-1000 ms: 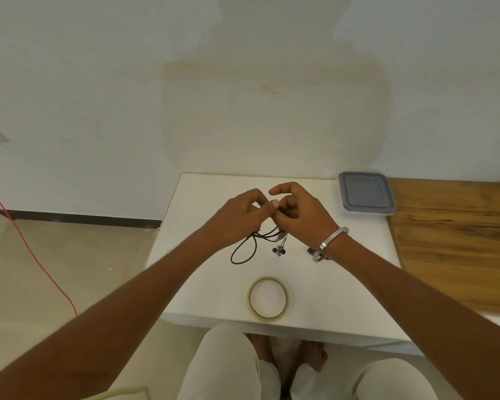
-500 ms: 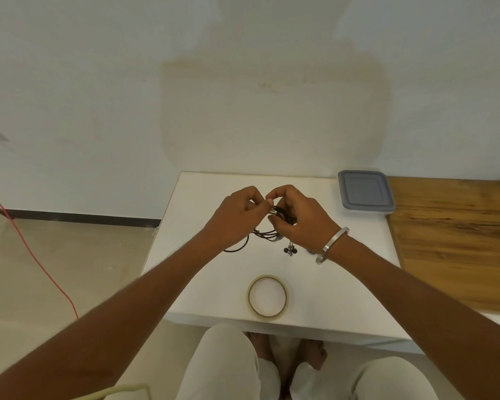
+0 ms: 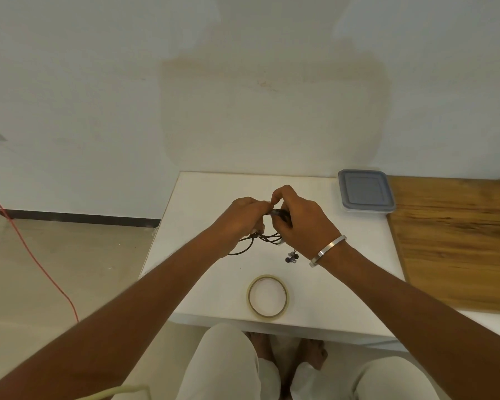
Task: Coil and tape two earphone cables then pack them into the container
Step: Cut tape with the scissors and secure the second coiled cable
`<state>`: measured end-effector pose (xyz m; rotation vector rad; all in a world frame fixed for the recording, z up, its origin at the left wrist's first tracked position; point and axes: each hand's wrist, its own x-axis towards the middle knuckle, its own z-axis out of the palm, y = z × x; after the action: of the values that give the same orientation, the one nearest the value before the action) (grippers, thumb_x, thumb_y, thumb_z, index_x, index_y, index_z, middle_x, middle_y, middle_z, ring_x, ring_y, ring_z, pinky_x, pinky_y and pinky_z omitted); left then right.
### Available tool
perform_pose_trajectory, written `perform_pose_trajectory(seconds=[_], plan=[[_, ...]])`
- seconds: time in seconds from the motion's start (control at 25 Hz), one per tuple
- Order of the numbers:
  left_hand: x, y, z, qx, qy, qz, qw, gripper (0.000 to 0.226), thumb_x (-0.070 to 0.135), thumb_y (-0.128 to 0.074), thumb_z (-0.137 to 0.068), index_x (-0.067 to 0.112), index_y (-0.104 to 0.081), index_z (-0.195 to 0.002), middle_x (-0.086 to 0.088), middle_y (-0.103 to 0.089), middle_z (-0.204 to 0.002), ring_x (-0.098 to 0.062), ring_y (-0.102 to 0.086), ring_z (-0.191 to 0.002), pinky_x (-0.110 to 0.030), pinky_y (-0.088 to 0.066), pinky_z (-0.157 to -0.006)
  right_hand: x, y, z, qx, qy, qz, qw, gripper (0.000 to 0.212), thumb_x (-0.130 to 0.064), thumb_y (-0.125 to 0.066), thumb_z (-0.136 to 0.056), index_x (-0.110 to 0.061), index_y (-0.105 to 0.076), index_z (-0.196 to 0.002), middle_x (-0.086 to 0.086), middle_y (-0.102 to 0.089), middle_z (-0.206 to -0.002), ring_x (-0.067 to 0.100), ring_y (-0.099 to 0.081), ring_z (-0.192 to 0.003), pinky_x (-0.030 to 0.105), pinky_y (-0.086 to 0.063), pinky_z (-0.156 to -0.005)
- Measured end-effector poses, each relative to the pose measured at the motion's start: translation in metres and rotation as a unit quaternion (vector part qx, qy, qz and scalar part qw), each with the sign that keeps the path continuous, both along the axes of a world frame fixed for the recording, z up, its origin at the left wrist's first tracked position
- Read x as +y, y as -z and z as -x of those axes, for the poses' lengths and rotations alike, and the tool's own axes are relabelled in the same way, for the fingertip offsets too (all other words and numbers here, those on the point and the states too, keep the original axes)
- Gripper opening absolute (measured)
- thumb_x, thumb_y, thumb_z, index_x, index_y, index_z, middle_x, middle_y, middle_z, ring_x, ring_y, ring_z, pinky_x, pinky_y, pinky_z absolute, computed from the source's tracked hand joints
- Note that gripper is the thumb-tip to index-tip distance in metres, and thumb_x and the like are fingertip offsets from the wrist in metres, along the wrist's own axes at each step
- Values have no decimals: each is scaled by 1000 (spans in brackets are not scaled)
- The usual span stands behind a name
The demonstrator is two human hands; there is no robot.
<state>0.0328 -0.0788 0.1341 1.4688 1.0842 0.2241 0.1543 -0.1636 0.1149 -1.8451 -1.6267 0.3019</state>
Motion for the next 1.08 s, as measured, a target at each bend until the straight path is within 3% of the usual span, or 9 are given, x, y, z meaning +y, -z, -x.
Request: perform_pose_trajectory(seconds=[0.12,0.4,0.52,0.68,0.76,0.96,1.08], plan=[[0,0,1,0,-15,54,998,30,28,-51,-94,9,-51,-71,5,-43,-38,-22,-54,-74,-28,-42,-76,-1,-1,1,-40,-8,1,999,16,-16,-52,-90,-14,-49,-106,-6,-48,-62,21,-51,-53,42,-52,-55],[-2,-1,4,-24,-21,104,994,22,27,-50,-94,9,-58,-86,2,-36,-42,-16,-56,-69,-27,-40,-77,-2,0,1,-52,3,-4,999,15,-19,-53,-89,-15,-54,-103,-7,-49,-66,21,-53,-56,41,-52,-56],[-2,-1,6,-27,-25,114,993,20,26,-47,-95,8,-56,-92,2,-36,-43,-15,-56,-69,-27,-40,-75,-2,2,0,-52,3,-7,999,17,-20,-53,-90,-14,-58,-105,-3,-58,-72,22,-57,-61,40,-53,-60],[-3,-2,8,-25,-14,103,994,24,29,-46,-97,10,-56,-86,4,-44,-45,-16,-57,-73,-29,-39,-76,0,5,-1,-39,7,-10,999,17,-19,-54,-89,-12,-62,-103,3,-67,-83,18,-58,-66,35,-53,-65],[-2,-3,12,-34,6,95,995,25,35,-47,-99,16,-54,-84,6,-49,-51,-16,-58,-78,-32,-37,-79,0,4,-2,-19,14,-13,1000,14,-18,-56,-88,-12,-63,-99,0,-64,-76,14,-53,-61,32,-52,-63],[2,0,22,-33,73,8,997,23,40,-53,-96,18,-59,-102,5,-58,-68,-12,-59,-82,-33,-40,-83,0,2,-7,39,26,8,999,9,-17,-59,-87,-15,-64,-93,-15,-50,-59,3,-48,-50,14,-41,-55],[4,0,24,-22,99,-40,994,21,35,-58,-95,15,-62,-100,3,-63,-70,-11,-59,-78,-27,-42,-76,-1,2,-8,67,7,36,997,9,-19,-60,-87,-15,-65,-94,-10,-55,-62,2,-50,-52,10,-39,-55]])
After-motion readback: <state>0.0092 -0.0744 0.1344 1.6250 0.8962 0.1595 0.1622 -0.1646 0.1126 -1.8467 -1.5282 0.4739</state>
